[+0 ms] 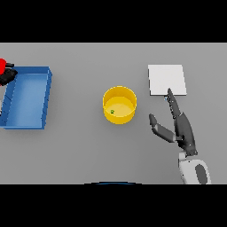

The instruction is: Pick up the red beaker and tilt it to pour out 1 green nut into yellow bowl. Pick up the yellow bowl and place it on the metallic measuring scale.

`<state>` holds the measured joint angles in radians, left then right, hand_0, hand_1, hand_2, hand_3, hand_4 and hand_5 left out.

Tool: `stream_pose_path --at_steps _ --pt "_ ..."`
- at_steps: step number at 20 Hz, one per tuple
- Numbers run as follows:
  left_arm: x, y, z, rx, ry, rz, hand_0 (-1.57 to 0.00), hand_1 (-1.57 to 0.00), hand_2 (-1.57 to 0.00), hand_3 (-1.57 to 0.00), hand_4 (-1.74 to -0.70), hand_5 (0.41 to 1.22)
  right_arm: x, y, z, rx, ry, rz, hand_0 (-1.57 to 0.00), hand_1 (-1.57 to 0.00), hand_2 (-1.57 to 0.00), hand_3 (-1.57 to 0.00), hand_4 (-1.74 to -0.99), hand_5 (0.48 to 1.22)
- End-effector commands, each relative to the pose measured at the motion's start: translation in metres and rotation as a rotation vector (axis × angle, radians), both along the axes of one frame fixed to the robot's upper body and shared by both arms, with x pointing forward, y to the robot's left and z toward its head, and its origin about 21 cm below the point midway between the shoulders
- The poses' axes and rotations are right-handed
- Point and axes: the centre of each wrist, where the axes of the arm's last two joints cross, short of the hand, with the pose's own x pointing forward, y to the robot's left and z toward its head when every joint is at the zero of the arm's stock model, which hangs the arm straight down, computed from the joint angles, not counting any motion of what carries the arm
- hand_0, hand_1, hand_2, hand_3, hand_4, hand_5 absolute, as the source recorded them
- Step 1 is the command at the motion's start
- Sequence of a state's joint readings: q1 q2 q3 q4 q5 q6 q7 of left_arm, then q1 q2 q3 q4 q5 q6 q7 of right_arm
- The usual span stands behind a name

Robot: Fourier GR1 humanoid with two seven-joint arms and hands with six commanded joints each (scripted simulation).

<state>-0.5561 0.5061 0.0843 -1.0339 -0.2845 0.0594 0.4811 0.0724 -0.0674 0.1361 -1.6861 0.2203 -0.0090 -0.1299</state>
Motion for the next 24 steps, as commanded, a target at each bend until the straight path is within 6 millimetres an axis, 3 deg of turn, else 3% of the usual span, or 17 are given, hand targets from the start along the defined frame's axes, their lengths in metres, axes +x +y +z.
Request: stream_pose_path --at_steps 1,3,4,6,9,12,15,18,21,24 --pt "-0.002 -0.004 -0.002 -0.012 -0.001 0.005 -1.57 -1.57 -1.57 -1.57 -1.74 0.925 0.0 0.001 -0.003 0.002 0.002 0.003 0.0 0.0 0.0 0.0 -1.157 0.671" --pt "-0.007 -0.001 0.003 -0.02 0.032 0.009 -1.57 -1.57 -1.53 -1.53 -1.52 0.818 -0.005 0.0 -0.003 0.016 -0.005 0.019 0.0 0.0 0.0 0.0 -1.155 0.67" --pt "-0.012 -0.001 0.004 -0.022 0.03 -0.058 -1.47 -1.34 -1.28 -1.32 -1.37 0.774 -0.002 0.002 -0.002 0.02 -0.001 0.012 0.0 0.0 0.0 0.0 -1.153 0.67" --pt "-0.017 0.003 0.012 -0.072 0.053 -0.135 -0.94 -0.86 -0.82 -0.84 -1.13 0.705 -0.003 0.0 -0.001 0.009 -0.003 0.008 0.0 0.0 0.0 0.0 -1.149 0.67" --pt "-0.022 0.002 0.012 -0.062 0.129 -0.198 -0.48 -0.44 -0.42 -0.43 -0.92 0.651 -0.007 0.004 -0.003 0.021 -0.009 0.01 0.0 0.0 0.0 0.0 -1.155 0.67" --pt "-0.021 0.003 0.006 0.01 0.19 -0.19 -0.25 -0.22 -0.21 -0.22 -0.83 0.627 -0.004 0.0 -0.001 -0.008 -0.008 -0.001 0.0 0.0 0.0 0.0 -1.156 0.665" --pt "-0.02 0.001 0.003 0.048 0.175 -0.192 -0.13 -0.11 -0.11 -0.11 -0.79 0.627 -0.005 0.0 -0.003 -0.023 -0.006 -0.005 0.0 0.0 0.0 0.0 -1.157 0.665" --pt "-0.018 -0.001 0.004 0.041 0.109 -0.212 -0.06 -0.06 -0.06 -0.06 -0.78 0.633 0.002 0.009 0.004 -0.088 0.028 -0.025 0.0 0.0 0.0 0.0 -1.131 0.631" --pt "-0.02 -0.008 0.003 -0.014 0.042 -0.237 -0.03 -0.03 -0.03 -0.03 -0.79 0.652 0.008 0.005 0.012 -0.19 -0.017 0.1 0.0 0.0 0.0 0.0 -1.08 0.662" --pt "-0.02 -0.012 0.004 -0.035 0.032 -0.243 -0.02 -0.01 -0.01 -0.01 -0.8 0.666 0.024 0.004 0.026 -0.439 -0.028 0.194 0.0 0.0 0.0 0.0 -1.122 0.649"
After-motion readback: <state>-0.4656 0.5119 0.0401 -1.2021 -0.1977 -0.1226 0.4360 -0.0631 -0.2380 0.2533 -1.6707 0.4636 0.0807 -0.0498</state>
